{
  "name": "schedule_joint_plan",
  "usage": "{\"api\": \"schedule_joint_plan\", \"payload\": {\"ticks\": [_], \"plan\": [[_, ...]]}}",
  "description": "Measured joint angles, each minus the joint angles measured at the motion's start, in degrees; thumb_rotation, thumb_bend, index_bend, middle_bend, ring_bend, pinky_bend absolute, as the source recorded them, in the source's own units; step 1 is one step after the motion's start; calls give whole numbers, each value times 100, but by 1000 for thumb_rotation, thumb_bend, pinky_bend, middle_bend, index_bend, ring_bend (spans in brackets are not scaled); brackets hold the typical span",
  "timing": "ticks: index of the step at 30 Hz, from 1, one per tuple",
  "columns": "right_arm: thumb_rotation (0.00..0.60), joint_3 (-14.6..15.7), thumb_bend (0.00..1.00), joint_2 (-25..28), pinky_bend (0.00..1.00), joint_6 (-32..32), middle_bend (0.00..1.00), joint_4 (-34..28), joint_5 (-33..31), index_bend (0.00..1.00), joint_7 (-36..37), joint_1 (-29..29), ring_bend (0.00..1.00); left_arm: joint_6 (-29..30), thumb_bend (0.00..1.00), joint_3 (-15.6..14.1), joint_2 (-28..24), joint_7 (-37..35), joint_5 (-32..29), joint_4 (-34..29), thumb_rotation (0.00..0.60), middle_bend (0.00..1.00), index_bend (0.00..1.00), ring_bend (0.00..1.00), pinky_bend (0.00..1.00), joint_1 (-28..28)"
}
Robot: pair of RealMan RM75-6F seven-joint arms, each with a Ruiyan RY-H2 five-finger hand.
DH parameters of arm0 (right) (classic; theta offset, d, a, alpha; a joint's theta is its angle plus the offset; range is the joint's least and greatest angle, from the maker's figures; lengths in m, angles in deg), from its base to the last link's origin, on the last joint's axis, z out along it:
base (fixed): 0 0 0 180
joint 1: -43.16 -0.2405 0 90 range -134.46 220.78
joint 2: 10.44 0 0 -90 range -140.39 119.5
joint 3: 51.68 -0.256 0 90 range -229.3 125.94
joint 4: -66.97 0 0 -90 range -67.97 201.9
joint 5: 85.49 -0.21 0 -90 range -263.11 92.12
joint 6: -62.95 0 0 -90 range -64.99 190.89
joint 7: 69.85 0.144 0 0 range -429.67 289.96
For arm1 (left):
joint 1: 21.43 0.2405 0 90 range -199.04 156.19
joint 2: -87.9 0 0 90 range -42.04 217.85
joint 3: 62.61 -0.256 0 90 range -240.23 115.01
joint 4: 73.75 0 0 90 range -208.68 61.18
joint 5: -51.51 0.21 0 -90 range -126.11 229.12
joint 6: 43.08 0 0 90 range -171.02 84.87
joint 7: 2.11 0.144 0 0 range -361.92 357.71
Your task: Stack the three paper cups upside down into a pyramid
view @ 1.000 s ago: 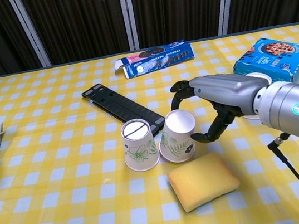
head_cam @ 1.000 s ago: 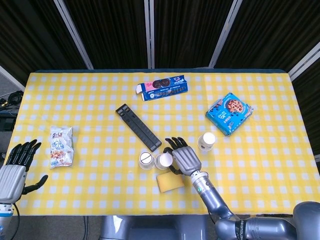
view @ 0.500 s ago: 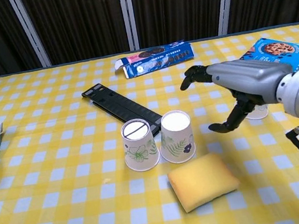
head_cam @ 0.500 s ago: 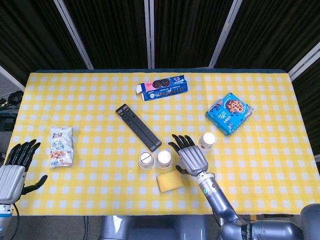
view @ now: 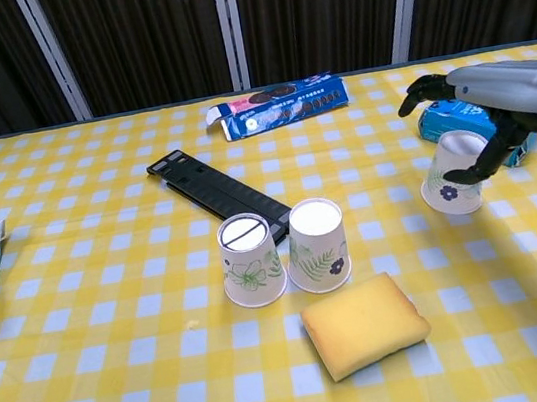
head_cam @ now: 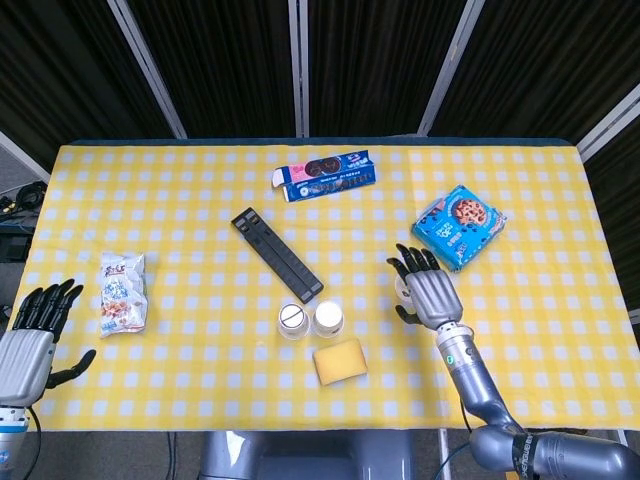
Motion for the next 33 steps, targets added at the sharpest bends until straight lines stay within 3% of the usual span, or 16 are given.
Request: {"api": "schedule_joint_plan", "payload": {"ticks": [6, 13, 23, 33], "plan": [[600, -71, 214, 93, 0, 362, 0, 272, -682, 101, -120, -122, 0, -26, 269, 13, 23, 60, -21, -3, 600, 0, 0, 0, 0, -12], [600, -125, 251, 184, 0, 617, 0, 517, -1355, 210, -336, -326, 0, -51, 268, 10, 33, 115, -25, -15, 600, 0, 0, 0, 0, -15], [600, -121, 316, 84, 0, 537, 45, 743, -1182, 395, -94, -337, 0, -48, 269, 9, 35, 127, -9, -21, 600, 0, 0, 0, 0, -12], [600, -62, 327, -11, 0, 403, 73, 759, -884, 434, 90, -292, 0, -64, 269, 13, 34, 127, -20, -21, 600, 0, 0, 0, 0, -15]]}}
